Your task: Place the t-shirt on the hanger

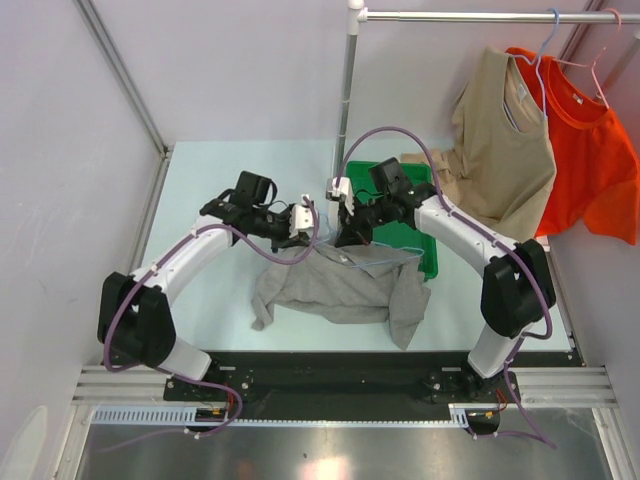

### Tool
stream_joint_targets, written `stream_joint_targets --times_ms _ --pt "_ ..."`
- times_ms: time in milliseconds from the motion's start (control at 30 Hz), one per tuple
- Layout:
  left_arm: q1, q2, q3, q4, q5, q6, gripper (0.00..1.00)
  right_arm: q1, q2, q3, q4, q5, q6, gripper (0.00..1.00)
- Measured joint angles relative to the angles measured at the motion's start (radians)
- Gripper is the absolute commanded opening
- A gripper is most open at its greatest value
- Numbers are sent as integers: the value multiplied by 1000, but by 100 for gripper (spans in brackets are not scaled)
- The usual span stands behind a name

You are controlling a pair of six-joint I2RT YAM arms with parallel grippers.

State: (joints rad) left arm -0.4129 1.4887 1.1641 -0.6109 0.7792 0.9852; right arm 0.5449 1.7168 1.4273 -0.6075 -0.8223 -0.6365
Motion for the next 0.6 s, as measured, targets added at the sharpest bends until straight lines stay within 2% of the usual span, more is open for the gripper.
stream_joint_targets --times_ms 100,167,333,433,600 --pt "0 -6 5 0 7 -16 11 10 10 -25 57 -5 45 0" --pt "1 -14 5 -9 6 -18 25 16 11 -46 86 -5 63 0" --pt "2 -42 5 -48 11 -15 45 16 11 -85 158 -1 92 0" --pt "17 -66 5 -75 13 -4 53 16 11 -100 204 -6 106 0" --pt "81 -73 7 -111 12 27 58 16 10 -108 252 -34 118 0"
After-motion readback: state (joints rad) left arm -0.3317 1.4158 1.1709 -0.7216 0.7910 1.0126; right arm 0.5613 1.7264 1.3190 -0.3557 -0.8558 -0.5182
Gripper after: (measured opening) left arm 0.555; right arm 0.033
